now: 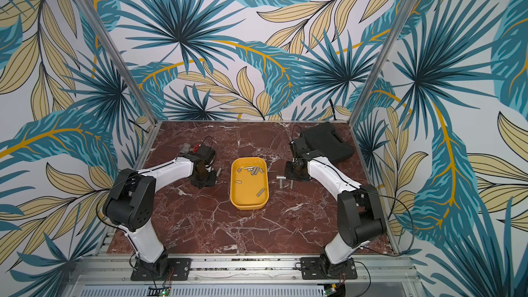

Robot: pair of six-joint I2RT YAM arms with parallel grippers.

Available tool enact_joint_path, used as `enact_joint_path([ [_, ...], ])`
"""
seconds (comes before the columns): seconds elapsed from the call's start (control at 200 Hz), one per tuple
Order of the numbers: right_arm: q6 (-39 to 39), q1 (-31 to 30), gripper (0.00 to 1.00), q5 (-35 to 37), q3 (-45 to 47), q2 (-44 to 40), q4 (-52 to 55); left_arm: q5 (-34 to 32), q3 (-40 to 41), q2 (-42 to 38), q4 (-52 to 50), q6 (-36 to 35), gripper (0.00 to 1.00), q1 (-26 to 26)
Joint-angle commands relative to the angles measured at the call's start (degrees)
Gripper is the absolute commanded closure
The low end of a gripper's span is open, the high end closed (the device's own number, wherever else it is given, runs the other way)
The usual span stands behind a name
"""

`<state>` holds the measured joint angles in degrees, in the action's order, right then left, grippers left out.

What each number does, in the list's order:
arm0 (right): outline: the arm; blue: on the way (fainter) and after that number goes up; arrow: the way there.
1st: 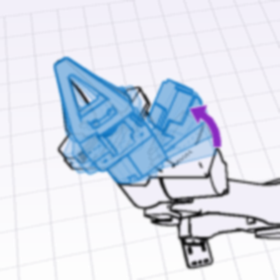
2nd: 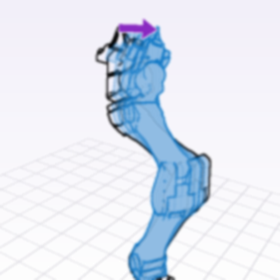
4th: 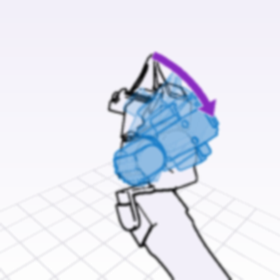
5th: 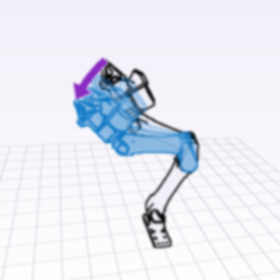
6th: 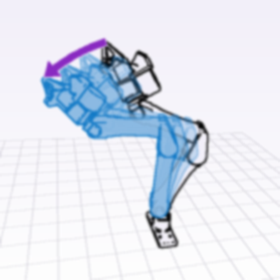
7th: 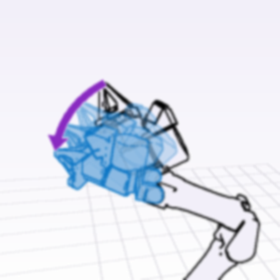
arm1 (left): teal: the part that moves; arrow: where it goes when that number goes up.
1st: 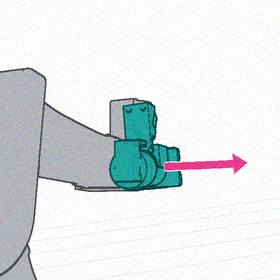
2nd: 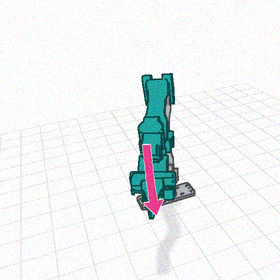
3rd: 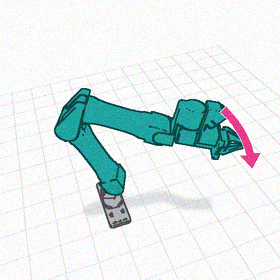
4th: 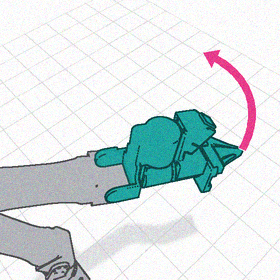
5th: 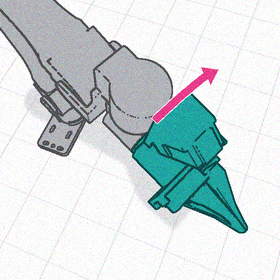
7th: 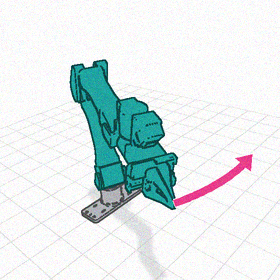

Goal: Take out the socket from the storage box
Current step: Place the socket head at the center of the board.

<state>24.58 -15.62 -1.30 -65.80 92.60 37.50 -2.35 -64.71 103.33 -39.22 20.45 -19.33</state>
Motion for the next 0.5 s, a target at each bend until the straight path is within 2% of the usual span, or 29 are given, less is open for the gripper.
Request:
enact_joint_path([
  [0.0, -0.1, 0.3, 0.74, -0.6, -0.5, 0.9, 0.8, 0.6, 1.4, 0.9, 2.1, 0.7, 0.85, 0.3],
  [0.18, -0.1, 0.3, 0.74, -0.6, 0.0, 0.8, 0.7, 0.4, 1.7, 1.6, 2.4, 0.6, 0.84, 0.5],
  [0.496, -0.2, 0.3, 0.73, -0.4, 0.5, 0.1, 0.3, -0.3, 2.0, 0.9, 2.3, 0.7, 0.74, 0.6],
])
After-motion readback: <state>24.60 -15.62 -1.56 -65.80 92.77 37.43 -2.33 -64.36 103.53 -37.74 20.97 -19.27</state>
